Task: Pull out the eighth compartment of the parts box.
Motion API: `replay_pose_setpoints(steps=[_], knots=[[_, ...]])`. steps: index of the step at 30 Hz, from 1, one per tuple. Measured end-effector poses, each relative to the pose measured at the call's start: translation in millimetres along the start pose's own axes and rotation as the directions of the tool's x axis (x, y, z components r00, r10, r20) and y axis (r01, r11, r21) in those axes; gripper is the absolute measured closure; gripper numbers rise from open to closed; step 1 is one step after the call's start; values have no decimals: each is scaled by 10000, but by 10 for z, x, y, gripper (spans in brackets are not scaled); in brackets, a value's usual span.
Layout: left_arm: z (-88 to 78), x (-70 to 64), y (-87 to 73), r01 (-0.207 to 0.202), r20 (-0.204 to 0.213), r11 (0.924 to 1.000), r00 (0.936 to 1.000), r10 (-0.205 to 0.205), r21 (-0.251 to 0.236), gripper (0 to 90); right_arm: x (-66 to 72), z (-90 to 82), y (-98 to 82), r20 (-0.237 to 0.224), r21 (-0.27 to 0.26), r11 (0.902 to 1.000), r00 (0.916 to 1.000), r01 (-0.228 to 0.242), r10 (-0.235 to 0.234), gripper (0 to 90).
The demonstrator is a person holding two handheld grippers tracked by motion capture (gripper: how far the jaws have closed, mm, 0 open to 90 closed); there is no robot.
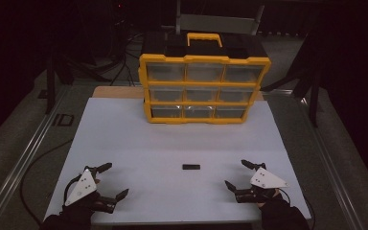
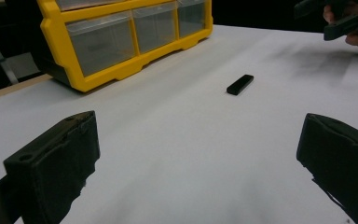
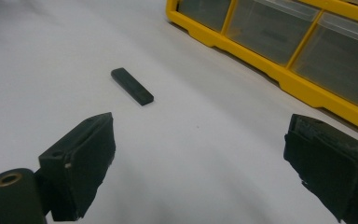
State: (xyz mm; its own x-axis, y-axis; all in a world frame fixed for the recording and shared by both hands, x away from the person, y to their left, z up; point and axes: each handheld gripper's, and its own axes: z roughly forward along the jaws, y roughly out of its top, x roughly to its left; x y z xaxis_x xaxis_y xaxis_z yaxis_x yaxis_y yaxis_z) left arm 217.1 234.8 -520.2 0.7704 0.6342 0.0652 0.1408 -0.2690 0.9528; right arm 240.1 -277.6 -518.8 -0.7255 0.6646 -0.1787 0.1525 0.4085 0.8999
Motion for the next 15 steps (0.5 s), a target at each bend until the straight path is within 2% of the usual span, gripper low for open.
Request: replay_pose_setpoints(steps=[4, 10, 15], knots=[[-6, -10, 10, 48, -41, 10000, 10000, -48, -27, 0, -19, -13, -5, -382, -99, 9998, 9991, -188, 184, 86], [2, -7, 8, 39, 19, 10000, 10000, -39, 1, 0, -9, 19, -29, -279, 259, 9997, 9996, 20, -12, 86], [-4, -14, 9, -34, 44, 10000, 10000, 34, -21, 0, 23, 20, -21, -142, 240, 9995, 9997, 219, -215, 87]])
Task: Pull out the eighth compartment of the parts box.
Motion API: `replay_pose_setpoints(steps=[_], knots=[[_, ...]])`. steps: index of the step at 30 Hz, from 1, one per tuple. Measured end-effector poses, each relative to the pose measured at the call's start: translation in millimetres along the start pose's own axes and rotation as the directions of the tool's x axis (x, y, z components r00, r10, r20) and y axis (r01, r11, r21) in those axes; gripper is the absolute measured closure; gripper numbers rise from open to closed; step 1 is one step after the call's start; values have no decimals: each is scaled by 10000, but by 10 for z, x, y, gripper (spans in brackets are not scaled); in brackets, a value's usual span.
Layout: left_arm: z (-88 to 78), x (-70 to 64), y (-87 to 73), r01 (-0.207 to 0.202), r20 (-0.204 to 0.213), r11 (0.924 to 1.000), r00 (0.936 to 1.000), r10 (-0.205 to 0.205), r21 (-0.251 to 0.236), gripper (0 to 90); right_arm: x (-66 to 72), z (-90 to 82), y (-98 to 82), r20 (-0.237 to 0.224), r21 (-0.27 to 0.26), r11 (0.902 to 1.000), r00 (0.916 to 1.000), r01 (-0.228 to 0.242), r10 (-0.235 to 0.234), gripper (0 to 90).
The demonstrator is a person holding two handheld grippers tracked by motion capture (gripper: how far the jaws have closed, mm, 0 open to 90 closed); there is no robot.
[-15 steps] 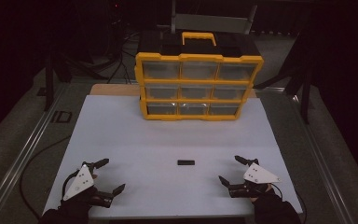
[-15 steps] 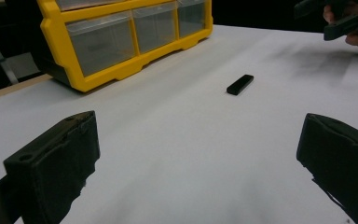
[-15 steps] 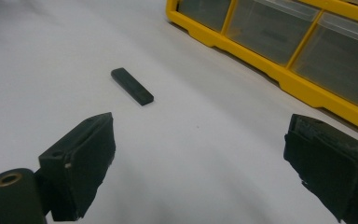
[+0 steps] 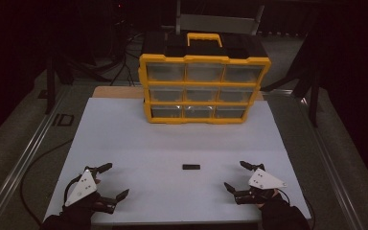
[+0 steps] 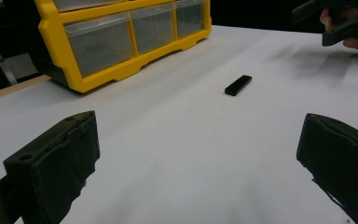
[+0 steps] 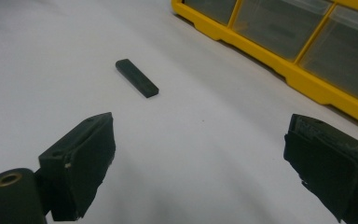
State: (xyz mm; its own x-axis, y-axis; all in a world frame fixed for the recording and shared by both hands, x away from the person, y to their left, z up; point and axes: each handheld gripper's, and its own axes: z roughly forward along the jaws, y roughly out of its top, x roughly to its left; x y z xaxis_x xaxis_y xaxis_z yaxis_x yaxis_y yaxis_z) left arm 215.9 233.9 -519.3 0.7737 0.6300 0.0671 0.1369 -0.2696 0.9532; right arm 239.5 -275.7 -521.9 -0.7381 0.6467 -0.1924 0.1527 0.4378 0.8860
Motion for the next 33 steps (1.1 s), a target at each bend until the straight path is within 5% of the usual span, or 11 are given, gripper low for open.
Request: replay_pose_setpoints(steps=[33], knots=[[-13, 8, -3, 101, 115, 9998, 9999, -99, -164, 0, 19, -175, 328, -314, -401, 9989, 9992, 236, -249, 89]])
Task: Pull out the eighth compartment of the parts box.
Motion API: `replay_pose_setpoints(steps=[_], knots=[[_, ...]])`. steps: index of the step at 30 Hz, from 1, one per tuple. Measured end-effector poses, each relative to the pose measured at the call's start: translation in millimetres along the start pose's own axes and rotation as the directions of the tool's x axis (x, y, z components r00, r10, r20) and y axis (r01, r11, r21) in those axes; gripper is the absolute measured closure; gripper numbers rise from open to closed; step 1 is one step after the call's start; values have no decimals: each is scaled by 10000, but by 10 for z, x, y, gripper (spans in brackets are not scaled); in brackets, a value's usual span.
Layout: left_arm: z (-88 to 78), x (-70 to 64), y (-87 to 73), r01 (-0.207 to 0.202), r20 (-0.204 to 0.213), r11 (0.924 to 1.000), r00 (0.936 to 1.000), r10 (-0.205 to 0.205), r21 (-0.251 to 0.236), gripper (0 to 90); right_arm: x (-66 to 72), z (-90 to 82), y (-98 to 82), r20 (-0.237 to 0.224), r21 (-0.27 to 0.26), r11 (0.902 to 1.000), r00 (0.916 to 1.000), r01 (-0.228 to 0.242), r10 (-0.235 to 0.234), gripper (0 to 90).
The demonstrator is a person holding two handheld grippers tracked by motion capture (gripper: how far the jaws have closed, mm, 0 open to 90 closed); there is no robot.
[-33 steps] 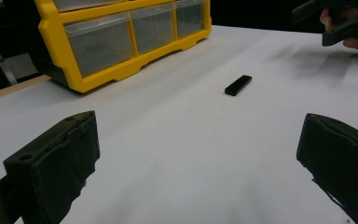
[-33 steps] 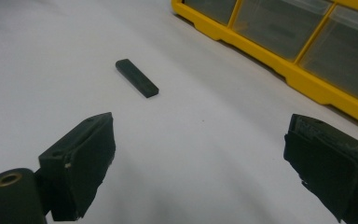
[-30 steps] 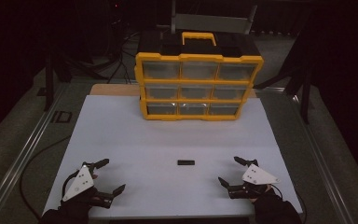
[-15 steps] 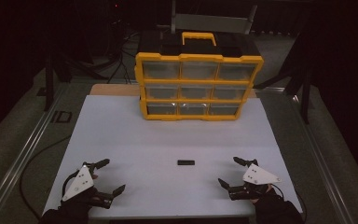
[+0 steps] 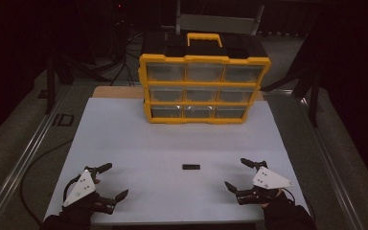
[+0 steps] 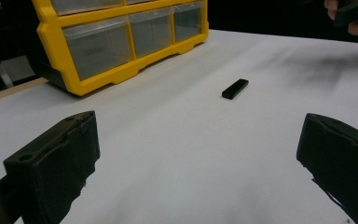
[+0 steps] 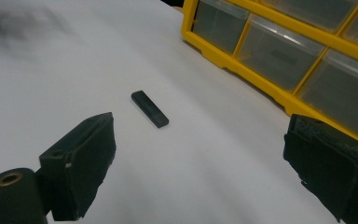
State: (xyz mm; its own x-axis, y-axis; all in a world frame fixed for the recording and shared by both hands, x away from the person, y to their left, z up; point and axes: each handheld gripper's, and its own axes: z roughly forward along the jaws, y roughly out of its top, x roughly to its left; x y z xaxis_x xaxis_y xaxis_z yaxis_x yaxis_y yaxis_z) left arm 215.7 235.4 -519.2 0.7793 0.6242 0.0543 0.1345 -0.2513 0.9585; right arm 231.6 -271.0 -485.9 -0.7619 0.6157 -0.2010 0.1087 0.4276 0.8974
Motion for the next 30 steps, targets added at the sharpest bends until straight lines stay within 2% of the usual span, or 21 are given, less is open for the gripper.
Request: replay_pose_setpoints(steps=[12, 17, 30], knots=[[2, 2, -2, 9, -3, 10000, 10000, -9, -5, 0, -76, -31, 226, 108, -274, 9970, 9974, 718, -715, 89], [2, 1, -2, 0, 0, 10000, 10000, 0, 1, 0, -127, -30, 317, 198, -455, 9954, 9963, 842, -834, 90], [3, 1, -2, -30, -12, 10000, 10000, 30, 20, 0, -201, 74, 491, 257, -520, 9865, 9877, 1556, -1544, 91]])
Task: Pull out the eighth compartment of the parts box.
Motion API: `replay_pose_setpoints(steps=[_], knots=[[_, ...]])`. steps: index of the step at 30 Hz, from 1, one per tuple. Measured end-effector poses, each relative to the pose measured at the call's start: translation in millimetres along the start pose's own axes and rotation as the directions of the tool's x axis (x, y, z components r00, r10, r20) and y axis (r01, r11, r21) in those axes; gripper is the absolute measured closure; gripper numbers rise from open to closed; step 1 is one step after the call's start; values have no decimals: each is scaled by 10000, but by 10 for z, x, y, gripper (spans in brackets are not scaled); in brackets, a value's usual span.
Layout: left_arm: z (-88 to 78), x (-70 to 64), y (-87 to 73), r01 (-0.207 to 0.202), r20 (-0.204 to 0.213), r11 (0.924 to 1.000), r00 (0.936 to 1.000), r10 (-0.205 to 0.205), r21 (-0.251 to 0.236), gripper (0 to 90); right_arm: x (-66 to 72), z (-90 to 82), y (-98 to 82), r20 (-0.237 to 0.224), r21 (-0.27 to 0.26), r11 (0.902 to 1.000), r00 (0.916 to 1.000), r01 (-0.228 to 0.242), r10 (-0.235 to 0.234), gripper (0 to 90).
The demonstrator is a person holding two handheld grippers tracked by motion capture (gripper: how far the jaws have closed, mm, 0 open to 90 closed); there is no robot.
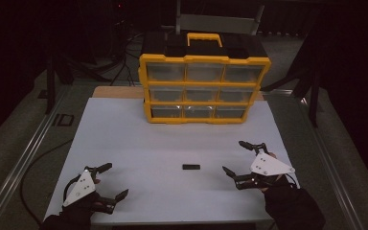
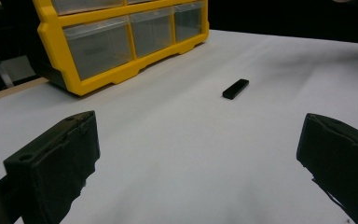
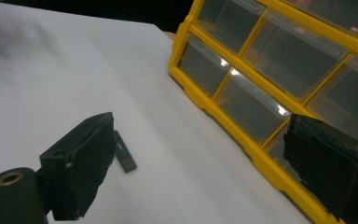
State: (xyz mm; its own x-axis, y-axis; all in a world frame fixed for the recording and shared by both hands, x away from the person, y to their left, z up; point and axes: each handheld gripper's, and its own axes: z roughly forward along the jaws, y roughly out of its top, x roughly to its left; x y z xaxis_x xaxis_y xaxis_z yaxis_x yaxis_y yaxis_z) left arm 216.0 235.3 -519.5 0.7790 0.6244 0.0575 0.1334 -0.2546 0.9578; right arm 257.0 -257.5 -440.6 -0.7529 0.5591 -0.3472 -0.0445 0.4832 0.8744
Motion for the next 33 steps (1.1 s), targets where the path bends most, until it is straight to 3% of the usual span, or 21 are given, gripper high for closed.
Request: replay_pose_setpoints(steps=[28, 33], knots=[[3, 0, -4, 20, 51, 10000, 10000, -20, 50, 0, -81, 386, 89, -4, -285, 9956, 9960, 895, -895, 91], [3, -1, -4, 20, 56, 10000, 10000, -21, 53, 0, -104, 466, 98, 154, -234, 9904, 9906, 1360, -1357, 91]])
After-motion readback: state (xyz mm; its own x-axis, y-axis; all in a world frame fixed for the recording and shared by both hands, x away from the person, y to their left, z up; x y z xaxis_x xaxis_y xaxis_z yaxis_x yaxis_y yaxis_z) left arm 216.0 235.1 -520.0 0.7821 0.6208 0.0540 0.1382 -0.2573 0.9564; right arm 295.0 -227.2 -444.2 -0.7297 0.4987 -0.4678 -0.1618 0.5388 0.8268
